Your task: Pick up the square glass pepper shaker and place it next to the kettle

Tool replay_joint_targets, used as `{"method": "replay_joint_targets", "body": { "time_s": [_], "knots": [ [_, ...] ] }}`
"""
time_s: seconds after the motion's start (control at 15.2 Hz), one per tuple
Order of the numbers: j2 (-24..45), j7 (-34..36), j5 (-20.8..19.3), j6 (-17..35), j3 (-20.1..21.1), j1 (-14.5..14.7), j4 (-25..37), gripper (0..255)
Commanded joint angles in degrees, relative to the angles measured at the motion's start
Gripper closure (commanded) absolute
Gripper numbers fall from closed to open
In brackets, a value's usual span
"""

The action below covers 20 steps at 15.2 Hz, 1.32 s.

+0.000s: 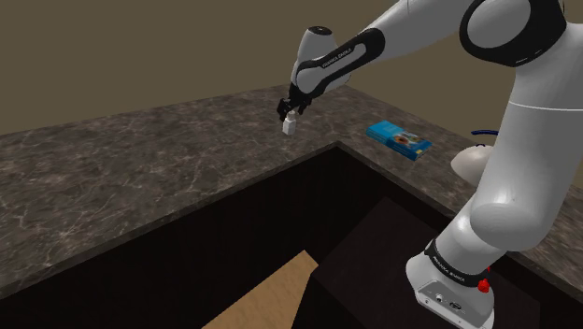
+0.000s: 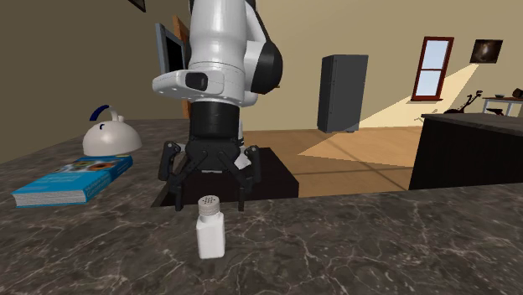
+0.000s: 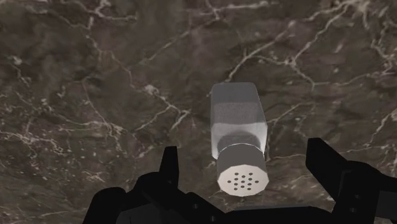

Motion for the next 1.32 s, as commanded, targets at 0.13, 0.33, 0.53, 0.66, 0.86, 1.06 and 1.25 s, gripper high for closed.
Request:
{"method": "replay_joint_targets", "body": {
  "time_s": [0.13,0.33,0.53,0.66,0.86,1.06,1.25],
  "knots": [
    [0.55,0.03,-0.03,0.43,-0.02,-0.01,0.16,0],
    [0.55,0.03,-0.03,0.43,-0.02,-0.01,0.16,0],
    [0.54,0.03,-0.03,0.42,-0.02,-0.01,0.16,255],
    [0.53,0.03,-0.03,0.42,-0.02,-0.01,0.15,255],
    [0.54,0.03,-0.03,0.4,-0.02,-0.01,0.18,255],
    [0.55,0.03,-0.03,0.43,-0.02,-0.01,0.16,255],
    [-0.74,-0.3,0.23,-1.52,0.1,-0.06,0.84,255]
  ]
}}
